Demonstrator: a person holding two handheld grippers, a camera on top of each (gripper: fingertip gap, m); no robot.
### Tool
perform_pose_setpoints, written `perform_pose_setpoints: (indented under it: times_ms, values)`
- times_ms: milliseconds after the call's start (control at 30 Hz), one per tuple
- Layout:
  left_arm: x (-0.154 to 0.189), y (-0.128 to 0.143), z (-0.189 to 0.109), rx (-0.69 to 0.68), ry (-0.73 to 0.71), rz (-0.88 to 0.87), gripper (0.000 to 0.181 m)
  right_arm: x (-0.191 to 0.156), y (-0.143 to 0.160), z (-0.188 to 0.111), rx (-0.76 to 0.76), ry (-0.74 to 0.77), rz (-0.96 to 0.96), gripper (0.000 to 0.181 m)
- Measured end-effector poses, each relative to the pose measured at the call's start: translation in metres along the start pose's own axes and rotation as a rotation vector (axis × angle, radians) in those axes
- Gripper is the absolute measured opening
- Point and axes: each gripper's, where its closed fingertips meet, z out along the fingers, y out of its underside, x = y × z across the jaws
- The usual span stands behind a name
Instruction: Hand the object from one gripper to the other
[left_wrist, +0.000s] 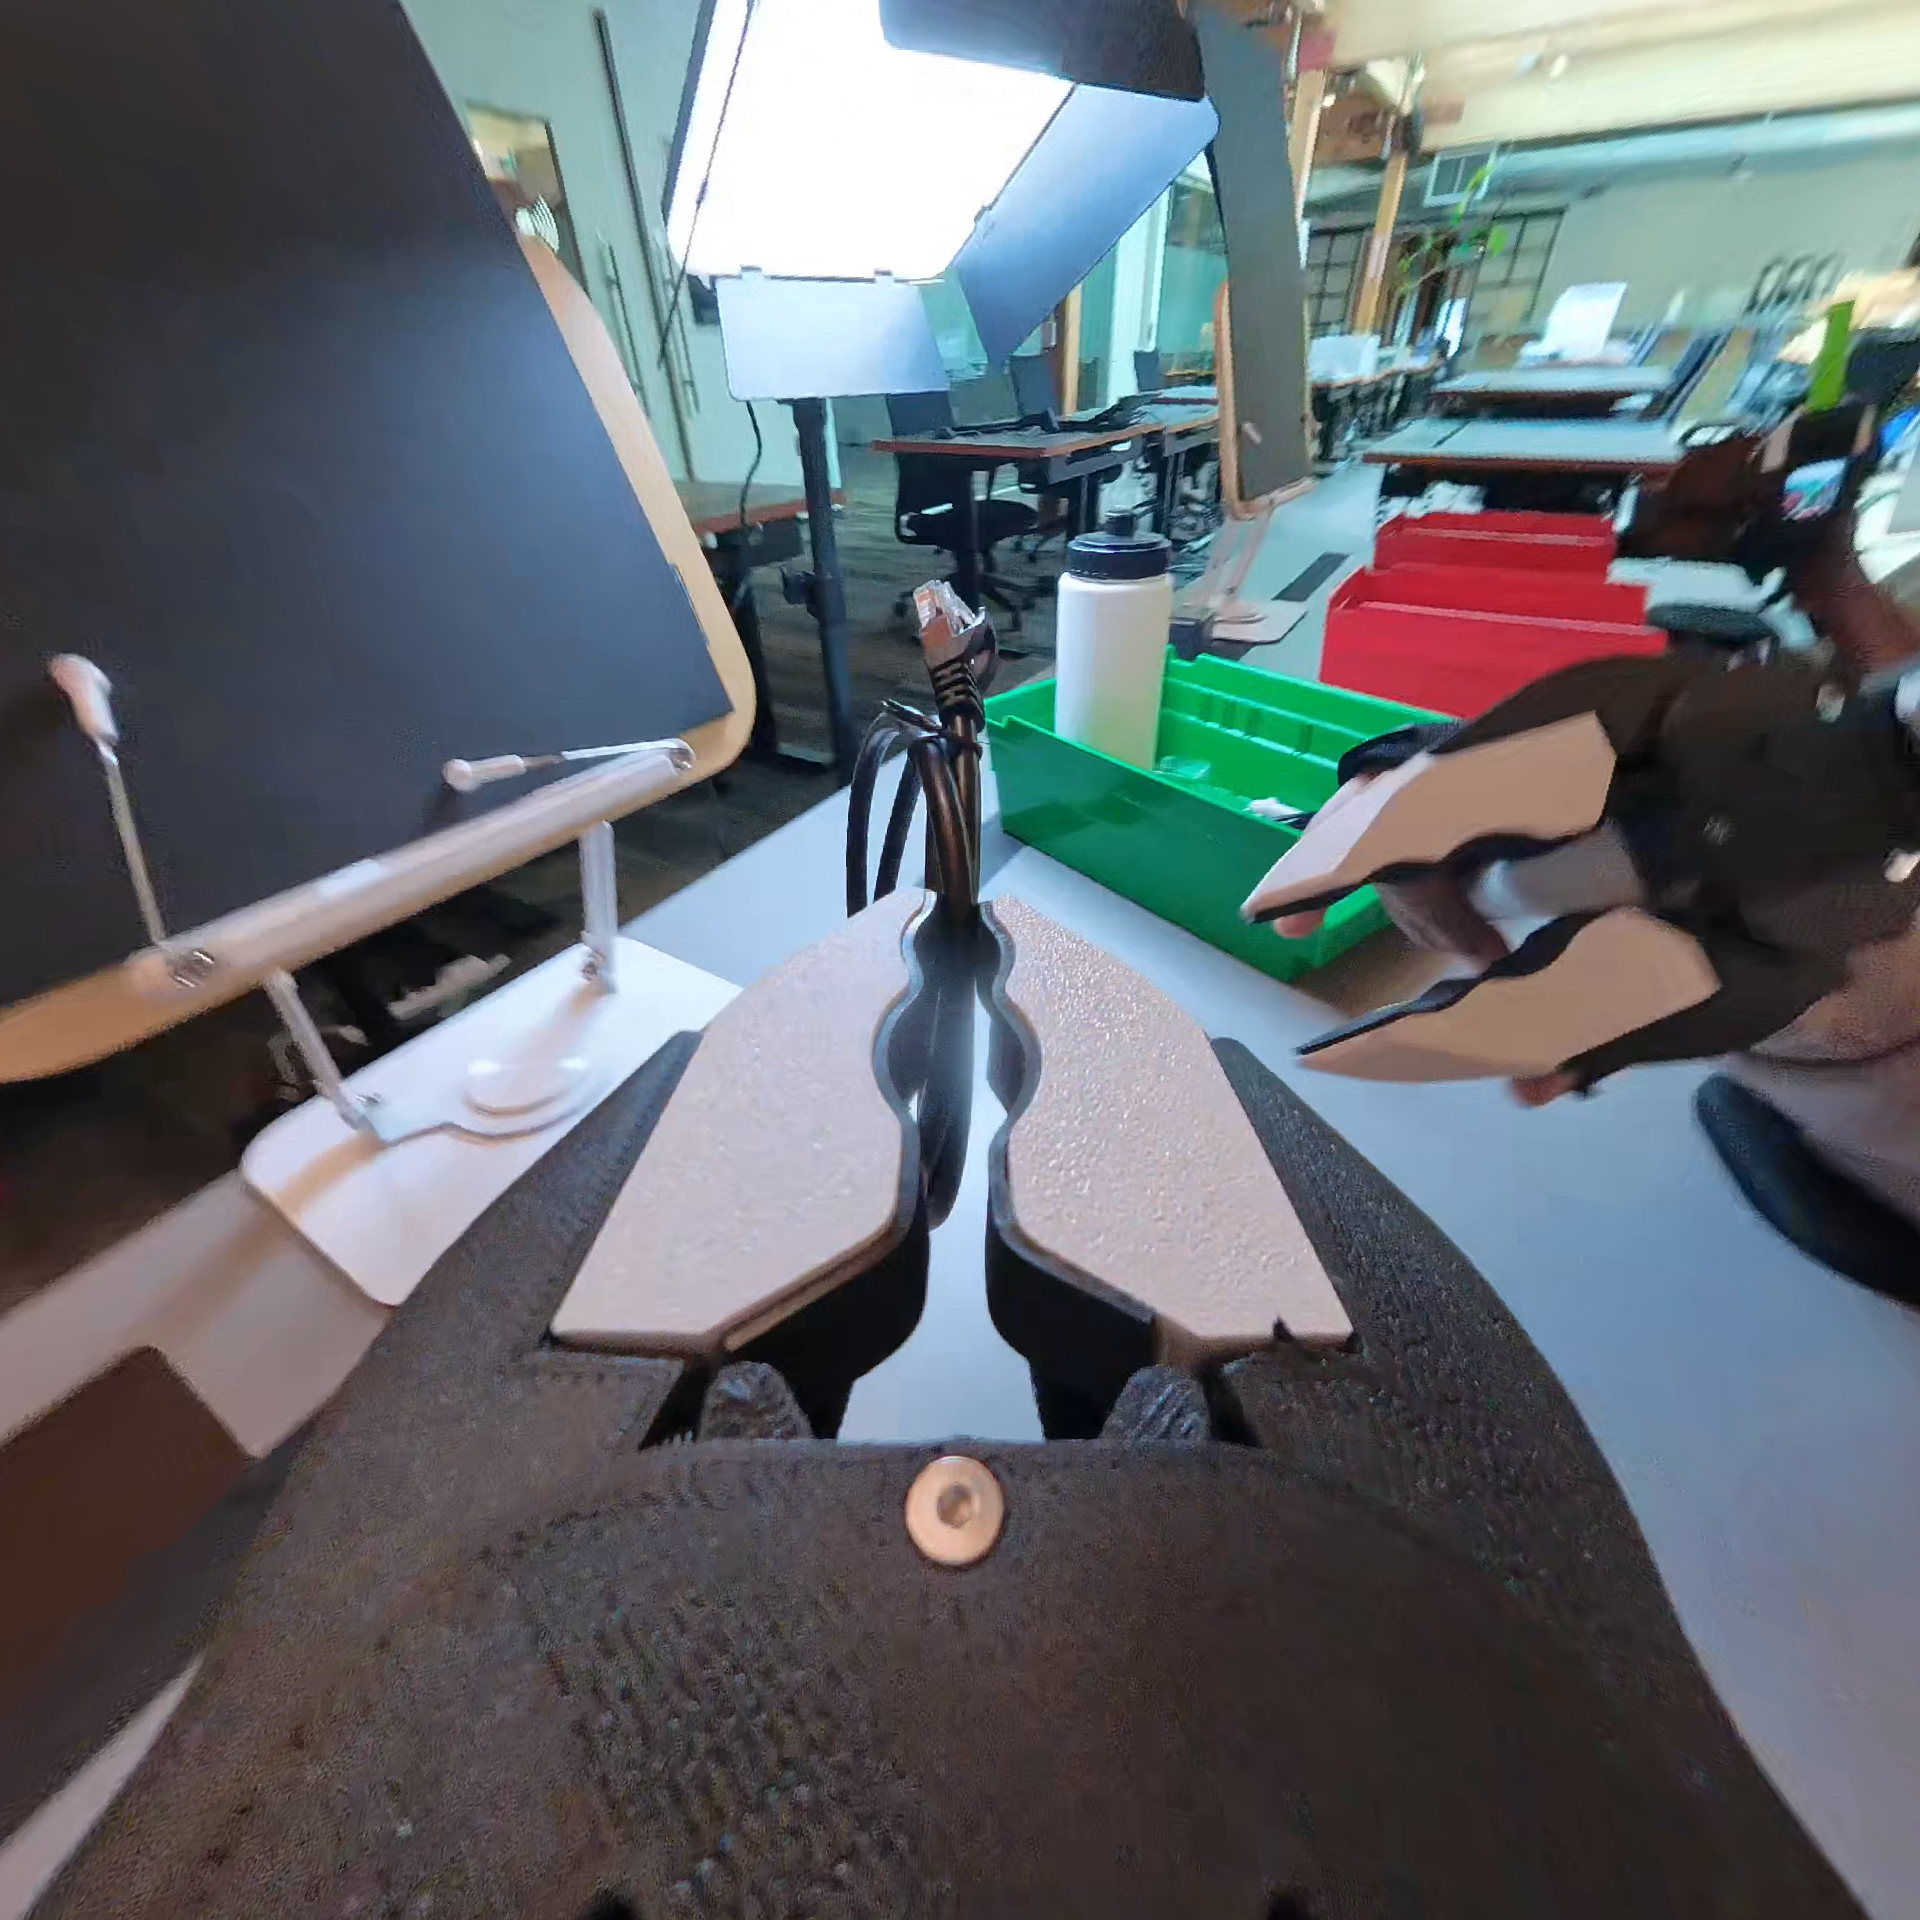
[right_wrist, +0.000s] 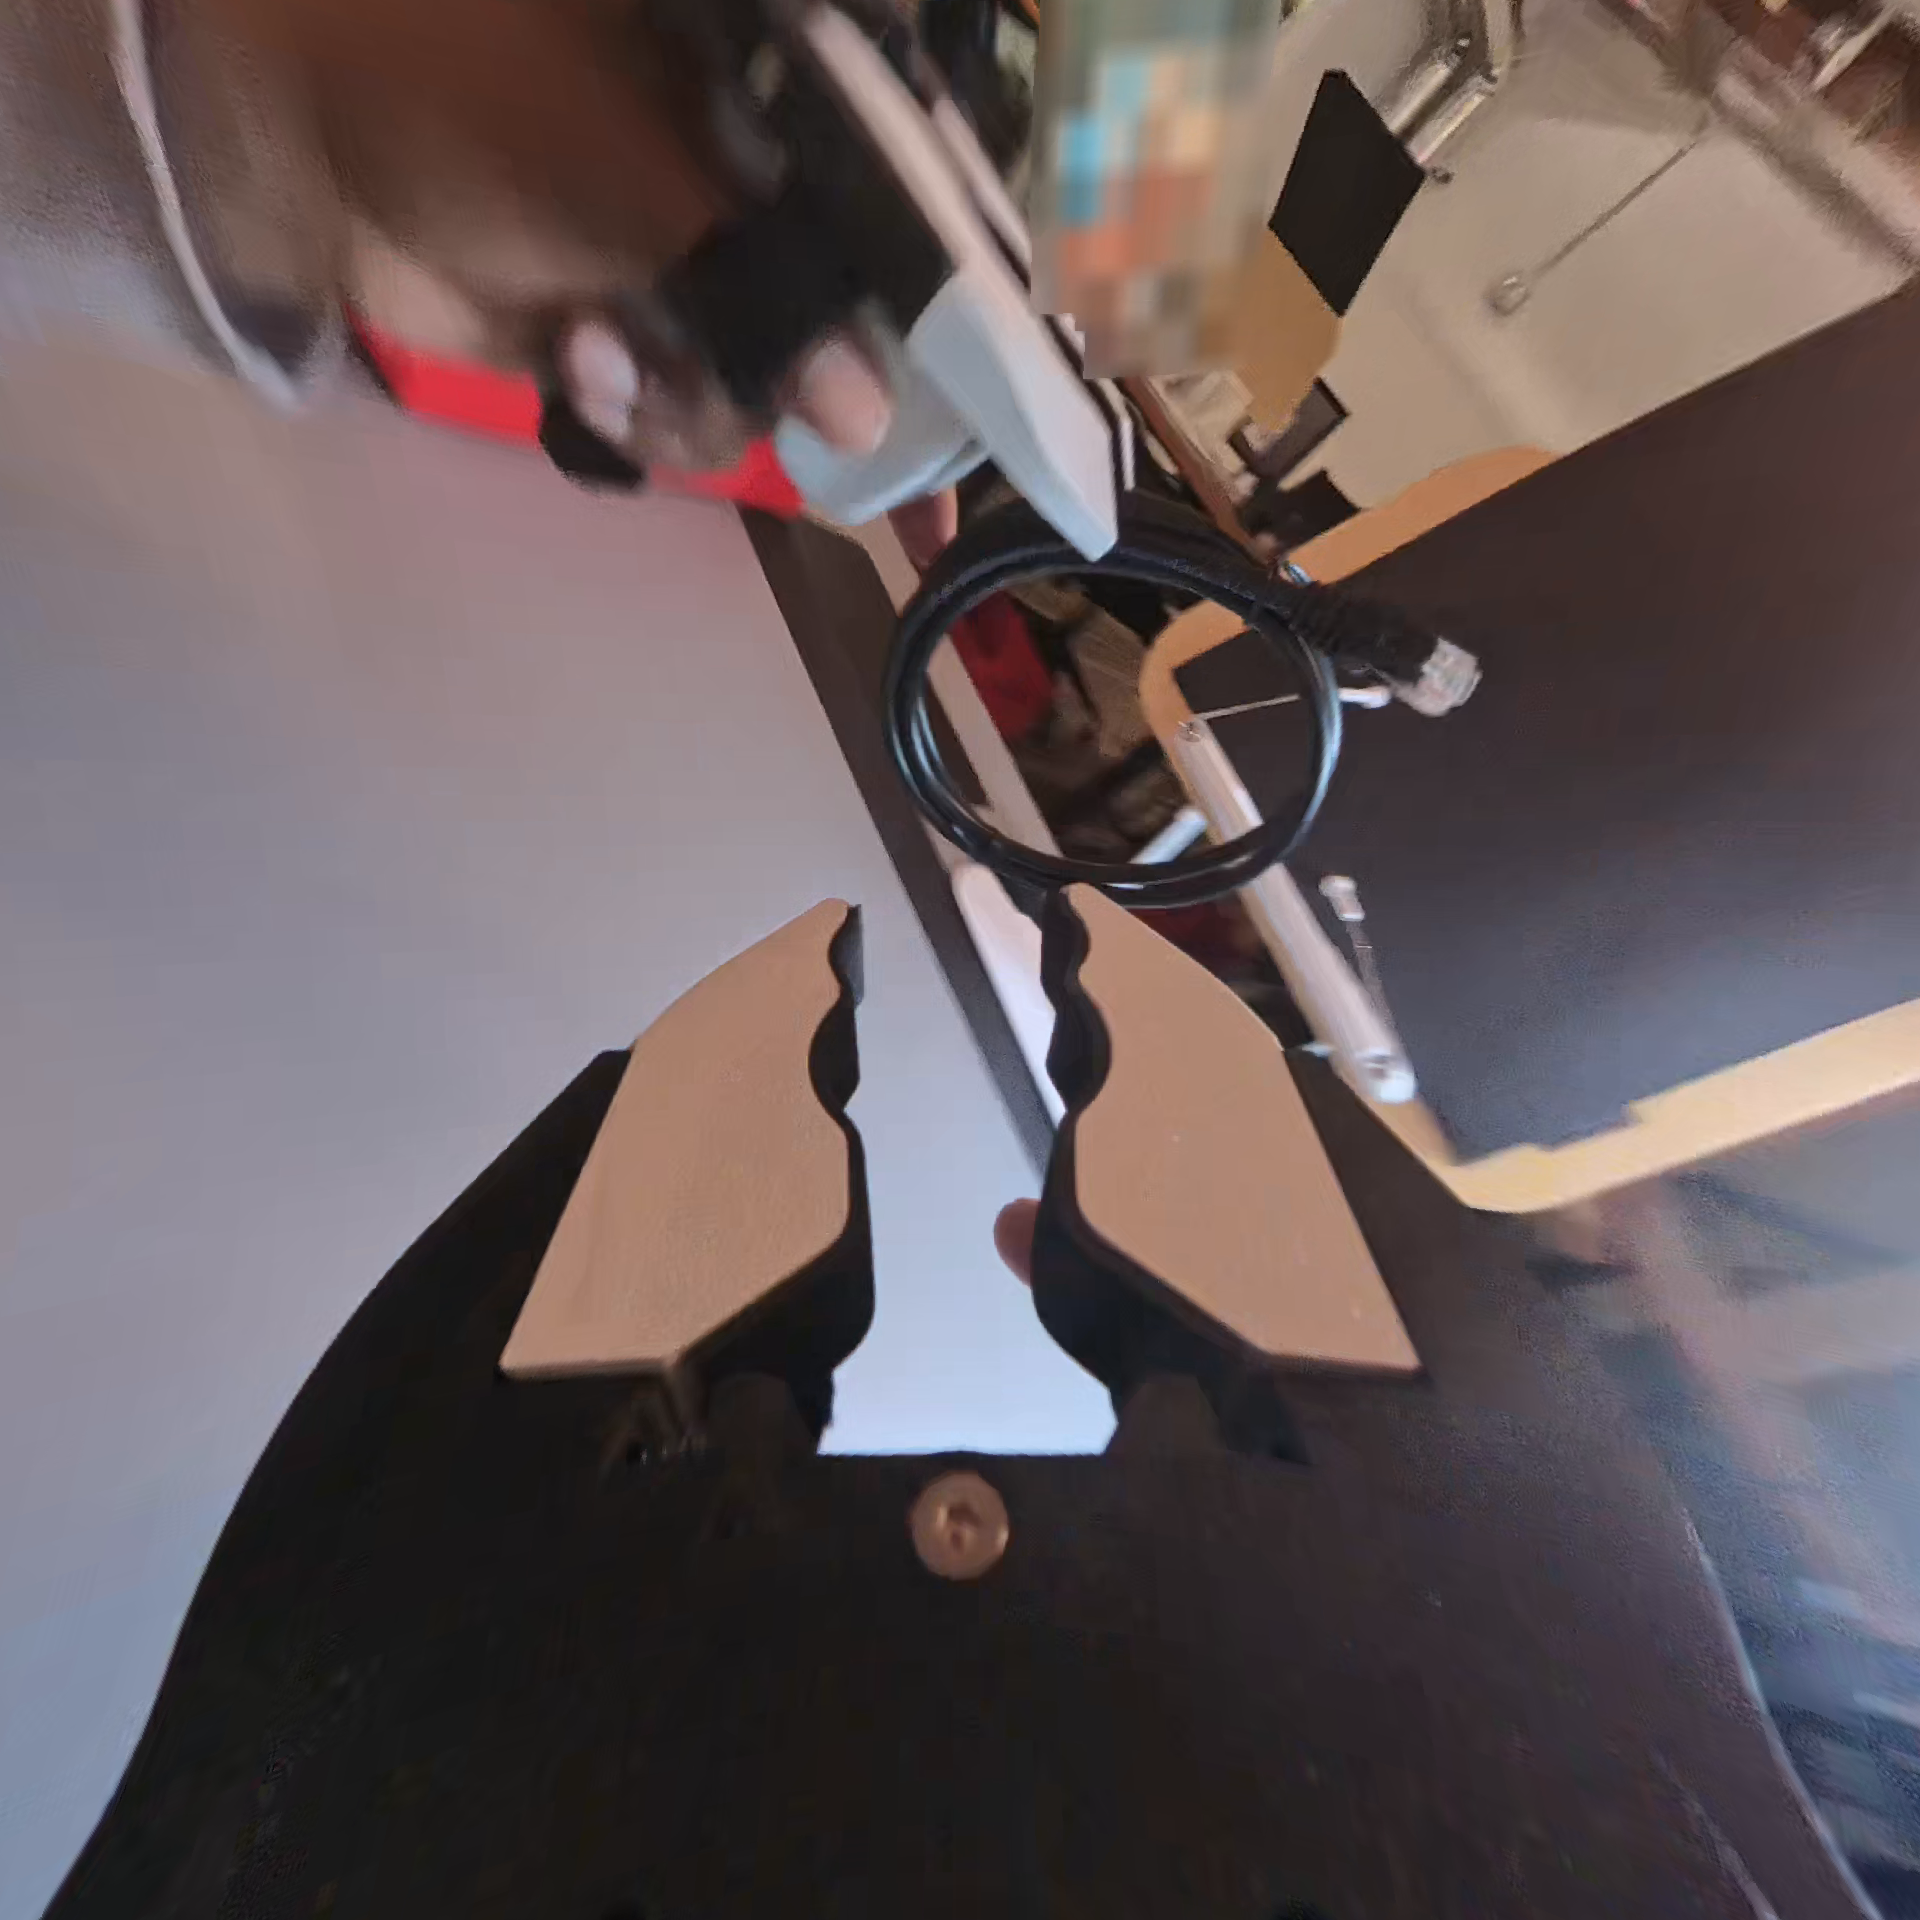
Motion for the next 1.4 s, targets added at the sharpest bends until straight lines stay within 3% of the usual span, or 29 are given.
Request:
perform_pose_setpoints:
  times_ms: [167, 333, 467, 567, 600, 667, 867, 967, 1100, 1233, 1400]
  values:
    - [0.015, -0.011, 0.003, 0.06, -0.108, 0.305, 0.006, 0.013, -0.038, -0.018, 0.286, -0.281, 0.731, 0.038]
    - [0.041, -0.013, 0.012, 0.081, -0.255, 0.677, 0.007, 0.037, -0.041, -0.026, 0.439, -0.396, 1.161, 0.039]
    - [0.064, -0.012, 0.019, 0.092, -0.327, 0.942, 0.006, 0.061, -0.034, -0.033, 0.532, -0.307, 1.304, 0.035]
    - [0.073, -0.007, 0.024, 0.089, -0.387, 1.129, 0.006, 0.067, -0.037, -0.04, 0.572, -0.339, 1.349, 0.03]
    - [0.076, -0.007, 0.024, 0.104, -0.395, 1.163, 0.007, 0.068, -0.036, -0.041, 0.574, -0.329, 1.341, 0.013]
    - [0.076, -0.005, 0.026, 0.1, -0.388, 1.167, 0.008, 0.068, -0.034, -0.041, 0.563, -0.31, 1.284, 0.012]
    - [0.081, 0.004, 0.029, 0.092, -0.159, 0.908, 0.01, 0.061, -0.042, -0.047, 0.474, -0.21, 0.901, 0.012]
    - [0.087, 0.013, 0.032, 0.069, 0.103, 0.539, 0.01, 0.057, -0.04, -0.048, 0.373, -0.112, 0.633, 0.012]
    - [0.079, 0.007, 0.026, 0.091, 0.402, -0.126, 0.027, 0.042, -0.041, -0.048, 0.274, -0.05, 0.282, 0.012]
    - [0.032, -0.001, 0.02, 0.196, 0.427, -0.644, 0.029, 0.014, -0.047, -0.041, 0.227, -0.049, 0.001, 0.012]
    - [-0.008, 0.01, 0.012, 0.285, 0.409, -0.86, 0.035, -0.013, -0.056, -0.033, 0.227, -0.071, -0.142, 0.012]
